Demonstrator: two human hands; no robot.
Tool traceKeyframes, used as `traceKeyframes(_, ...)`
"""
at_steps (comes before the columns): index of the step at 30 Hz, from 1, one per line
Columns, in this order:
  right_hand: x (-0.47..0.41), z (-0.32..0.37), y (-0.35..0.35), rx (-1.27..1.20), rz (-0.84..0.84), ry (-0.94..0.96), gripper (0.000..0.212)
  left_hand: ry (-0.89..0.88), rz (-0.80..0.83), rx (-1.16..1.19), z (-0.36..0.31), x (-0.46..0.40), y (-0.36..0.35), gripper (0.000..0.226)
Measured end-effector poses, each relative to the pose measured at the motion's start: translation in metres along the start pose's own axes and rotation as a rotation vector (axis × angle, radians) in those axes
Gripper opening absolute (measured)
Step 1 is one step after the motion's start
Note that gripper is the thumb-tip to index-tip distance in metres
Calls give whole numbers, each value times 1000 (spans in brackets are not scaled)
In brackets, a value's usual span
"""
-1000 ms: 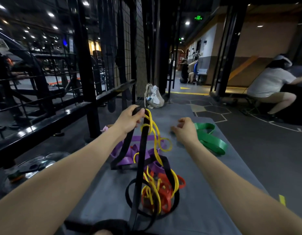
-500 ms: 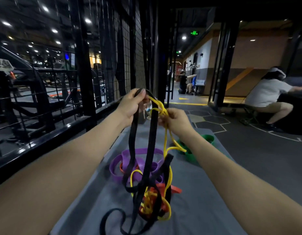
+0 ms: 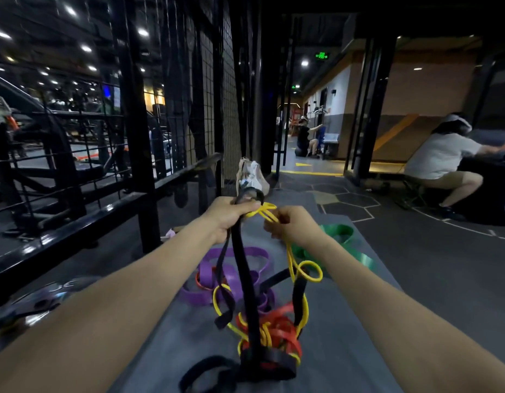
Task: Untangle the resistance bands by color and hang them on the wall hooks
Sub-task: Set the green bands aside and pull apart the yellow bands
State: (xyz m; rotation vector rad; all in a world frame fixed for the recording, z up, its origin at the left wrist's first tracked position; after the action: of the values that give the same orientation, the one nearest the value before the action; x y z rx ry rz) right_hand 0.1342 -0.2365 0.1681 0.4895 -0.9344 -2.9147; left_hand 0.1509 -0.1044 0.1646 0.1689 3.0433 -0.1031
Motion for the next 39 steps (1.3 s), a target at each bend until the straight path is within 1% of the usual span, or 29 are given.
traceKeyframes(1, 1, -8, -6, 105, 36, -10, 5, 13, -17, 9, 1, 2, 4, 15)
traceKeyframes(3, 7, -26, -21, 353, 106, -30, 10, 20, -65, 51, -2, 4, 16, 13)
traceKeyframes(5, 20, -48, -39, 573, 213, -85, 13, 19, -107, 167, -12, 3, 32, 17)
traceKeyframes(6, 27, -60, -47, 652, 280, -125, 17, 18, -127, 221, -18, 3, 40, 18)
traceKeyframes(8, 38, -83, -55, 671, 364, -225, 18, 19, -167, 273, -28, 1, 58, 16)
traceKeyframes(9, 39, -89, -54, 666, 370, -242, 20, 20, -182, 280, -32, 0, 65, 15)
traceKeyframes(10, 36, -88, -48, 691, 351, -220, 24, 21, -197, 287, -33, -1, 71, 15)
traceKeyframes(12, 24, -74, -25, 729, 216, -148, 19, 9, -224, 296, -36, -2, 79, 14)
traceKeyframes(13, 19, -62, -8, 699, 129, -121, 18, -8, -239, 284, -39, -3, 82, 15)
traceKeyframes(15, 7, -42, 29, 540, -39, -99, 17, -42, -273, 246, -46, -4, 87, 18)
traceKeyframes(17, -3, -26, 67, 423, -183, -92, 20, -61, -293, 206, -51, -5, 90, 21)
traceKeyframes(23, -11, 23, 144, 442, -461, 9, 16, -105, -273, 57, -71, -10, 76, 25)
traceKeyframes(28, 1, 62, 193, 390, -661, 69, 22, -153, -219, 7, -84, -14, 45, 21)
traceKeyframes(30, 0, 61, 208, 201, -689, 56, 18, -164, -206, -2, -88, -17, 32, 24)
traceKeyframes(31, -3, 57, 214, -17, -684, 37, 18, -168, -202, 3, -89, -20, 26, 22)
traceKeyframes(32, -2, 49, 216, -303, -692, 22, 21, -168, -200, 3, -90, -21, 20, 22)
traceKeyframes(33, -1, 41, 217, -509, -713, -22, 25, -168, -196, -4, -90, -24, 15, 22)
traceKeyframes(34, -3, 33, 217, -544, -712, -56, 26, -168, -191, -12, -88, -26, 10, 23)
traceKeyframes(36, -6, 26, 208, -322, -640, -95, 27, -160, -190, -3, -79, -29, 5, 21)
traceKeyframes(39, -5, 4, 175, 231, -431, -101, 14, -106, -275, 74, -56, -33, 27, 20)
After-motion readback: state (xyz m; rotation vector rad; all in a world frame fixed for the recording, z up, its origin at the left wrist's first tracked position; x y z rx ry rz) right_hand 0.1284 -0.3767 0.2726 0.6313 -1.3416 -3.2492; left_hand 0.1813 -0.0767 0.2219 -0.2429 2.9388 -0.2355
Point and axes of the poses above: each hand's wrist, its own x-axis away from the middle knuckle, its own y-axis out of the back of the hand, z = x × y, the point moved 10 cm from there along -x, towards the middle knuckle, and after that the axes turned 1 degree about x, right-handed, at the moved point
